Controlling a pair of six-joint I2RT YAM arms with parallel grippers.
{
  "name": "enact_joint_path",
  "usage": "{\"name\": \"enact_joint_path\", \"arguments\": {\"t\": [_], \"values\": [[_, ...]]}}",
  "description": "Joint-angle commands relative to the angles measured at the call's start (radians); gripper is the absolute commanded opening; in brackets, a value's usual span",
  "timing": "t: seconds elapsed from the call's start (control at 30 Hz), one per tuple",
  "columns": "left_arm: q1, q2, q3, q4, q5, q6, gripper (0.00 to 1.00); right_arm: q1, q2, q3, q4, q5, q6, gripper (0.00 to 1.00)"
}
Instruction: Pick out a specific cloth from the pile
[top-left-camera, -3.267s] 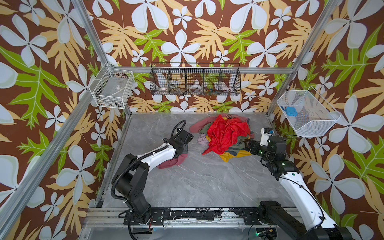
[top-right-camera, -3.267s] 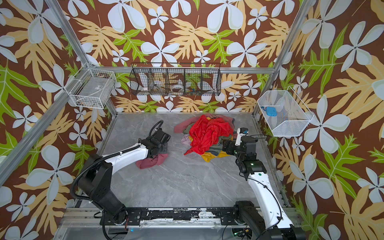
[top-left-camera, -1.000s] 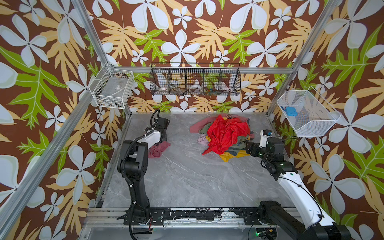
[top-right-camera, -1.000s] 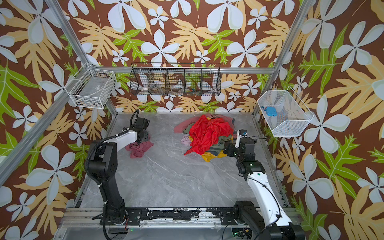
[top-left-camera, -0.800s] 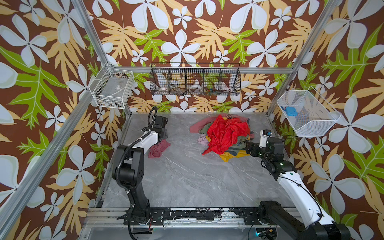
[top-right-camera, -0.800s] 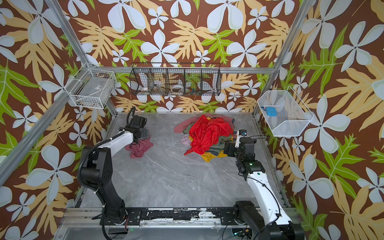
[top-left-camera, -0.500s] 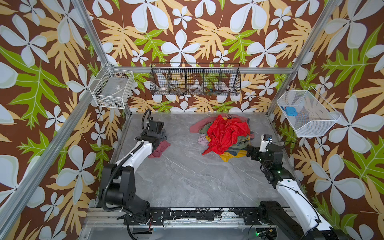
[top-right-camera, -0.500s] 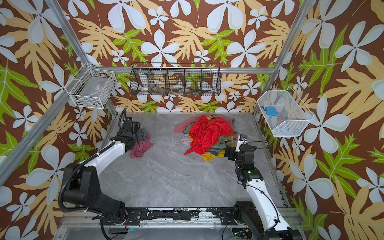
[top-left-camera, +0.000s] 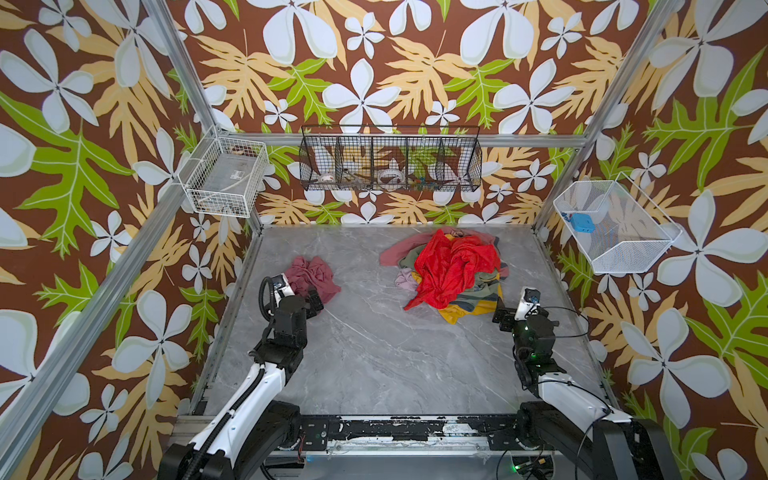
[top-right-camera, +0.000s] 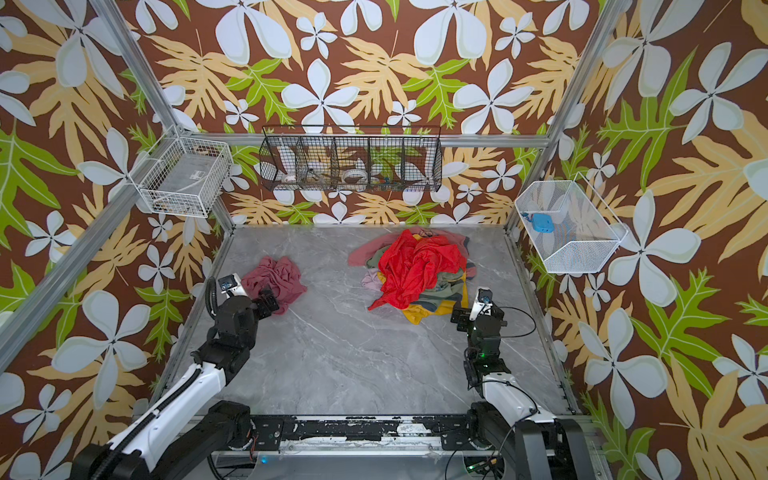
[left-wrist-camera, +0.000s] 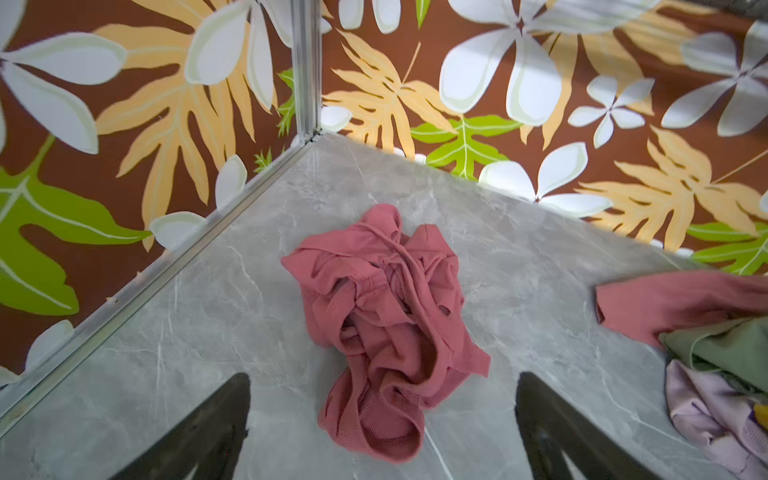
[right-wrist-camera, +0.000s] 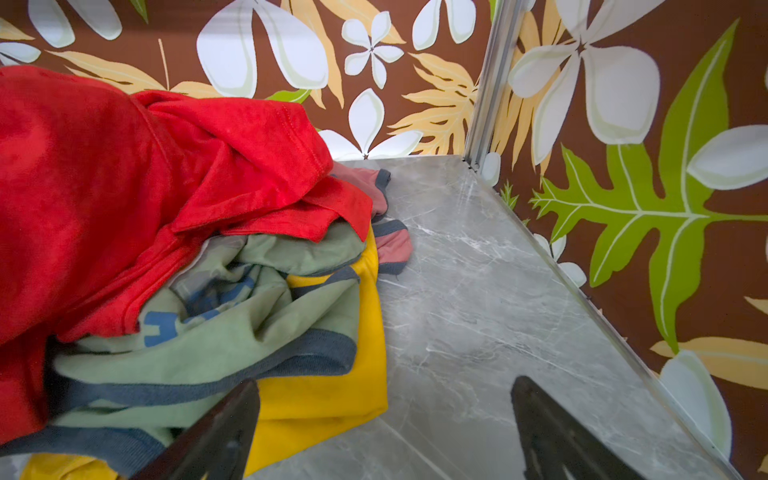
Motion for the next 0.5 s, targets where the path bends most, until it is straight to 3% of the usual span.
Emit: {"name": "enact_joint_path", "arguments": {"t": [0.0, 0.23, 0.47], "values": [[-0.003, -0.075, -0.059, 0.081, -0.064, -0.015, 1.0, 0.0, 0.061, -0.007, 0.199, 0.024, -0.014, 0.93], [-0.005, -0.182, -0.228, 0.273, -0.141, 0.049, 1.0, 0.0, 0.241, -0.005, 0.353, -0.002, -0.017, 0.9], [-0.004, -0.006, -0.262, 0.532, -0.172, 0.155, 1.0, 0.003, 0.394, 0.037, 0.412, -0.047, -0.033, 0.9]]}}
